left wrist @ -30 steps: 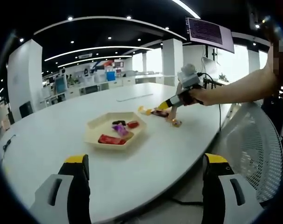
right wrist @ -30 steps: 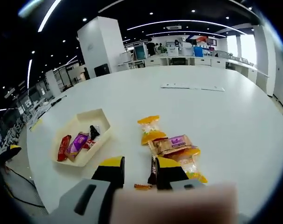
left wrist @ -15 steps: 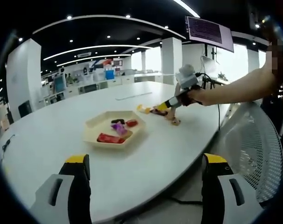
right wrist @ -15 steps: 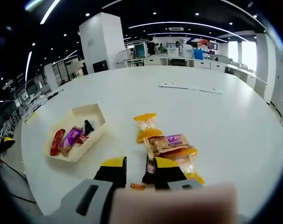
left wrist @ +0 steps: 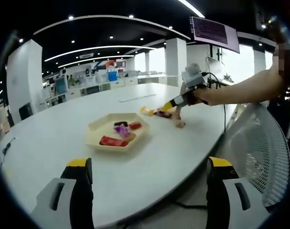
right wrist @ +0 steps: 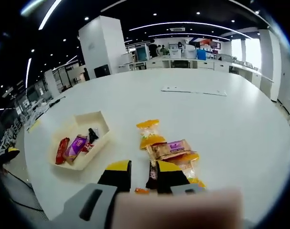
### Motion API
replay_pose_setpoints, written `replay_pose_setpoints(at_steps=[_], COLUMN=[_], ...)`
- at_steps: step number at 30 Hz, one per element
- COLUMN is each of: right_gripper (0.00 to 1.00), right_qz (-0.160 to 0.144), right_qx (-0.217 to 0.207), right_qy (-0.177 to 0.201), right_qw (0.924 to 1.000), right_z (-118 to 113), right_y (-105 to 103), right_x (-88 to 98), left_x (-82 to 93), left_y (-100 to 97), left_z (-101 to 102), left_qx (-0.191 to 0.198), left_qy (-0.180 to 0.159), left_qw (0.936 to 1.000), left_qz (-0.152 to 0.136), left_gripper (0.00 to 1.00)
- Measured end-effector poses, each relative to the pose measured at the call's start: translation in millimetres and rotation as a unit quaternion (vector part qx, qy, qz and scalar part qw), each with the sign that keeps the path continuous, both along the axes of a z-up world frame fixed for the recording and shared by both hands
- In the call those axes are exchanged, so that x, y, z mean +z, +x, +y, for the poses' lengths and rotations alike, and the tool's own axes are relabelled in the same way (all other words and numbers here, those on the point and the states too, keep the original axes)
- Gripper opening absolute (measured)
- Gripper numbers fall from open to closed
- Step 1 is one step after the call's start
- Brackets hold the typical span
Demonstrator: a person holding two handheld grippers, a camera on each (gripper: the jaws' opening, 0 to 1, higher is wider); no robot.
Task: Place the target food into the container with the food tongs after gripping and lifting it, then release it inside without dropping or visibly crushing the food.
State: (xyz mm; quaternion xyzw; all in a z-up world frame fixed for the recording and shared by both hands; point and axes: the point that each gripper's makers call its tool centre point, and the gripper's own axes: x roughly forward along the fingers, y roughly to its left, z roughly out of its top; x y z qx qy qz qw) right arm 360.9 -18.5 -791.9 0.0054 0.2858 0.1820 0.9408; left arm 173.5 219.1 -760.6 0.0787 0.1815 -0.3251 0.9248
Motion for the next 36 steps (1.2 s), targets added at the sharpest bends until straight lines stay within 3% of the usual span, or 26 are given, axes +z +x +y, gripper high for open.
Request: replay_pose_setpoints(at_steps=[6,21,25,29,36], right_gripper=[0.20,0.20,0.20,0.20,0.20], right_qz=[-0.033,-0.038,-0.042,-0.048,-0.051], right_qx=[0.007,0.029,0.038,0.051,0.086], right_qy=[-0.007,-0.014,-0.012,-0.007,0.006], right_qw=[0.9994,0.9988,0.9983,0.9975,0.9949], right_z=[-2.2,12.5,23.8,41.3,82.5], right_y=[11.7,13.9,19.6,24.0,27.0], right_x=[39.8,58.9,67.0,73.6,78.1], left_x=[-0.1,2.6,7.4,5.6,5.3], left_y=[0.0,-0.1,2.0,0.2,0.8], left_z=[0.0,0.5,0.7,-0.9,-0.6], left_qx=[0.000,0.001,0.003,-0.003,-0.002], left_qy=[0.000,0.000,-0.005,-0.005,-0.004], left_qw=[1.0000,1.0000,0.9997,0.9998,0.9999], left_qz=[0.000,-0.009,-0.024,-0.017,-0.016], left_gripper=[0.96,0.94,0.98,0.94,0.95])
